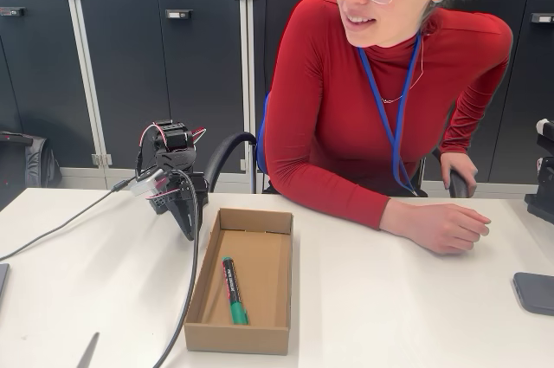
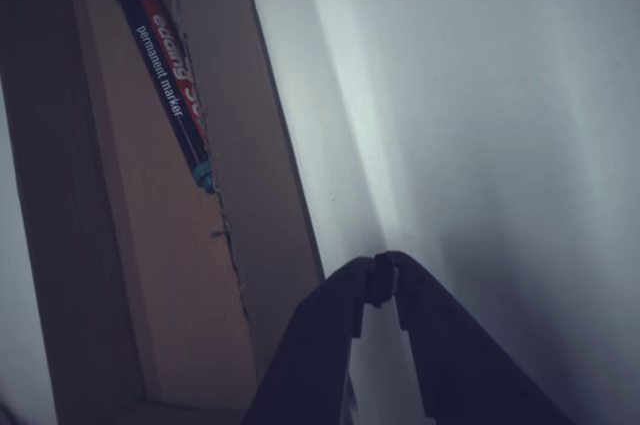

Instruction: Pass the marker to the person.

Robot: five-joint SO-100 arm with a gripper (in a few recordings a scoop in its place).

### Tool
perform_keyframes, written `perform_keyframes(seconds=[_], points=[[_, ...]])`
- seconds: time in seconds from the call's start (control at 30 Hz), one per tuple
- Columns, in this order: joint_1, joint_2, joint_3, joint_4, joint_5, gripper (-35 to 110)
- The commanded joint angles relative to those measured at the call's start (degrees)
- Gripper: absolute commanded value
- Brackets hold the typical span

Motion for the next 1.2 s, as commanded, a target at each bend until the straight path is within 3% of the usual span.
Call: perform_keyframes(seconds=[0.0, 1.17], points=[[-0.7, 0.6, 0.0, 0.3, -0.6, -5], [-0.1, 0.6, 1.1, -1.4, -3.2, -5]])
